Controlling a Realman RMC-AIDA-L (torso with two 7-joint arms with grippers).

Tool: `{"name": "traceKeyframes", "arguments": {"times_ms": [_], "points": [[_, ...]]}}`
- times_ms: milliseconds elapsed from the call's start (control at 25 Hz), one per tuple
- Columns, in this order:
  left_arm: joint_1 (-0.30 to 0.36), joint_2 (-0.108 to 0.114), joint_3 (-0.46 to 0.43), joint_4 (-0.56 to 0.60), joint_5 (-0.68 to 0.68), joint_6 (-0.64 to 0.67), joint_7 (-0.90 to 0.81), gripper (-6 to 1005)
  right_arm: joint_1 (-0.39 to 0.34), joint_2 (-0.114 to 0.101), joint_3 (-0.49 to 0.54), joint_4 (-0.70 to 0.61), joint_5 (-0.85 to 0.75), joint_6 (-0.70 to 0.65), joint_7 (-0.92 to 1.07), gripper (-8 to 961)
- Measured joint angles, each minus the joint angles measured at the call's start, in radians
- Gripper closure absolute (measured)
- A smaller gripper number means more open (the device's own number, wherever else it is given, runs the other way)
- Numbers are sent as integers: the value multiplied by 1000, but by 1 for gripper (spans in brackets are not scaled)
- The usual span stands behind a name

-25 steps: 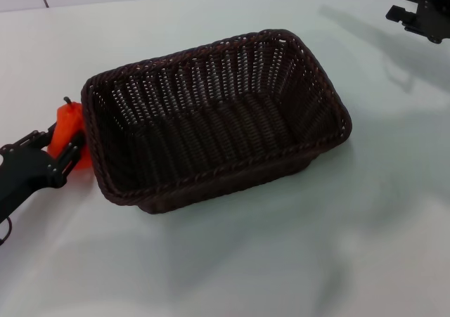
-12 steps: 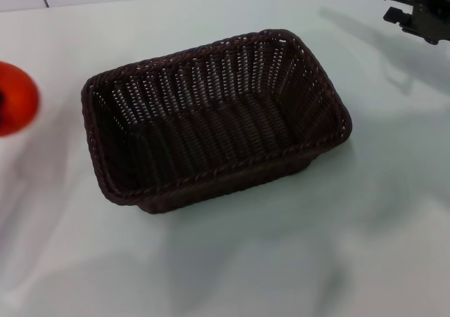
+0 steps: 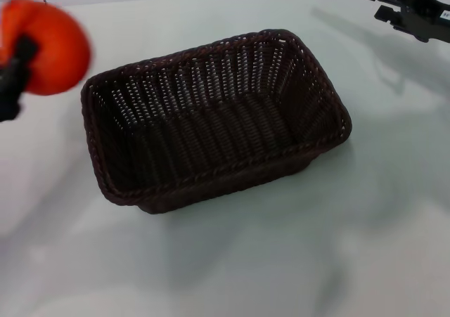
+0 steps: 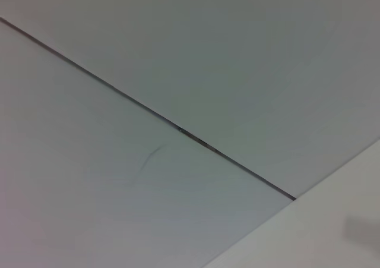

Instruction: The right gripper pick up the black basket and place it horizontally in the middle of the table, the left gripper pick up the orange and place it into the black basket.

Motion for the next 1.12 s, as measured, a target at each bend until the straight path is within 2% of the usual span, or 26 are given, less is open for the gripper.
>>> {"name": "traceKeyframes", "arguments": {"times_ms": [160,320,360,400,480,600,880,1040,1120], "points": [[-48,-1,140,2,1,67,-7,816,1,6,0,0,9,-10,-19,289],[-92,0,284,-4,2,185,-65,795,-8,27,0,2,72,-32,-50,289],[-106,0,343,-13,2,227,-98,790,-10,32,0,4,90,-34,-65,289],[-107,0,345,-14,2,229,-100,785,-12,37,0,7,109,-37,-84,289],[-114,-3,376,-25,1,264,-120,701,-12,43,-2,14,133,-39,-112,289],[-112,-5,375,-29,-5,270,-119,575,-7,48,-2,23,144,-41,-143,289],[-81,-5,364,-56,-43,239,-115,416,-2,59,-4,29,213,-55,-219,290],[-55,-5,314,-57,-101,217,-86,325,-1,74,-7,29,308,-56,-331,290],[-35,-5,277,-50,-147,189,-32,216,2,84,-7,29,356,-66,-398,290]]}}
